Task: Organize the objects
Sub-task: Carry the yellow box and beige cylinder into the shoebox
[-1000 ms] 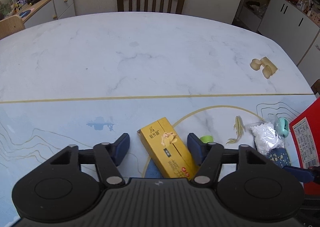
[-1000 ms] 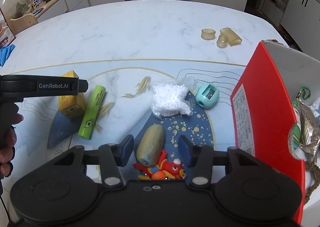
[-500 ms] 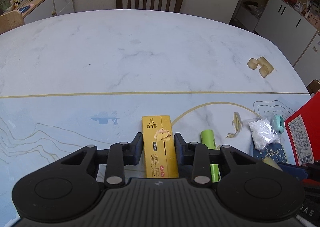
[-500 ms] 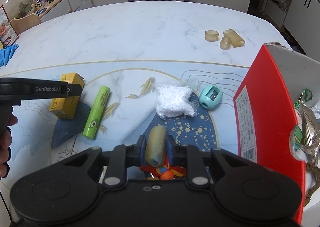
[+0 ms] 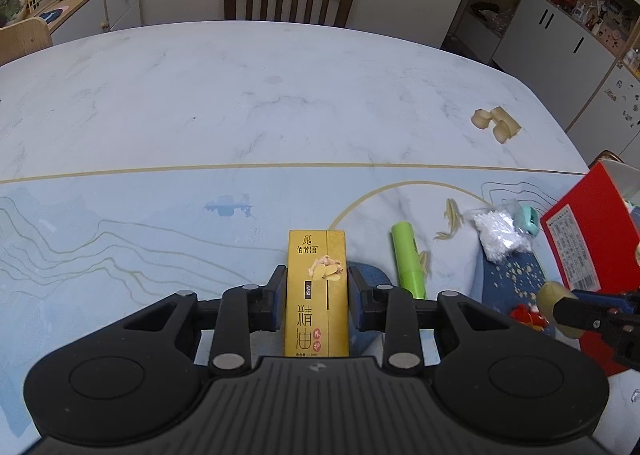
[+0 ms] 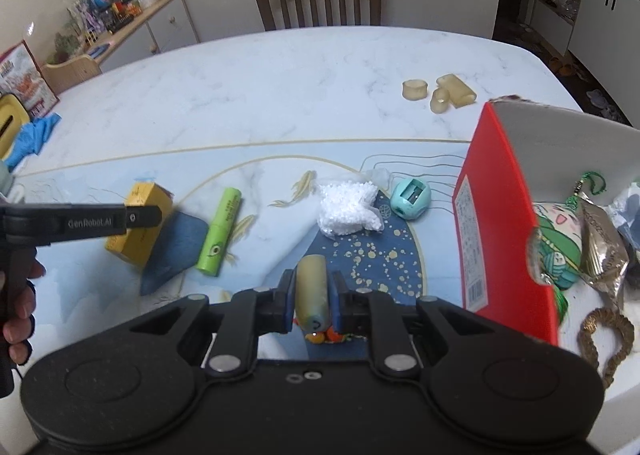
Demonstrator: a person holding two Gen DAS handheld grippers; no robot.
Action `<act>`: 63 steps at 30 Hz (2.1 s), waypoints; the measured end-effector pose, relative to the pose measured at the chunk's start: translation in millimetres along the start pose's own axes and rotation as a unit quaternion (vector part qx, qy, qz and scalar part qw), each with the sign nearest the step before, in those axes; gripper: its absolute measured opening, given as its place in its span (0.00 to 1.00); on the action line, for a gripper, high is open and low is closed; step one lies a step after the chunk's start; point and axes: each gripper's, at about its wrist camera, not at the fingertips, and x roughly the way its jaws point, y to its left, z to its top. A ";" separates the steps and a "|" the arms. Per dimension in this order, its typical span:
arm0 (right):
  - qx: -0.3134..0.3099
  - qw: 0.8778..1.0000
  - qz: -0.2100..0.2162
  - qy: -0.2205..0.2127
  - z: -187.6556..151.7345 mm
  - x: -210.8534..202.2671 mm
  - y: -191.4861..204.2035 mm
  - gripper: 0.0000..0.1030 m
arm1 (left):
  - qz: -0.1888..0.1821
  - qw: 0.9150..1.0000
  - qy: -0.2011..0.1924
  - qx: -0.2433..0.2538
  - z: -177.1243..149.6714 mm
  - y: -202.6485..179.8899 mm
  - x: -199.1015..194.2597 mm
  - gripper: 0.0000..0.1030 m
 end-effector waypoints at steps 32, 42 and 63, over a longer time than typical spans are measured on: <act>0.055 0.994 0.012 -0.091 -23.3 -124.3 -136.0 0.15 | -0.107 0.990 -0.018 0.089 -16.2 -167.5 -81.3 0.29; 0.080 0.991 -0.008 -0.104 -29.8 -134.5 -206.8 0.15 | -0.115 0.986 -0.016 0.118 -13.9 -243.9 -69.6 0.29; 0.058 0.996 -0.024 -0.057 -43.8 -107.6 -282.3 0.15 | -0.087 0.977 0.058 0.186 -19.4 -363.3 9.5 0.29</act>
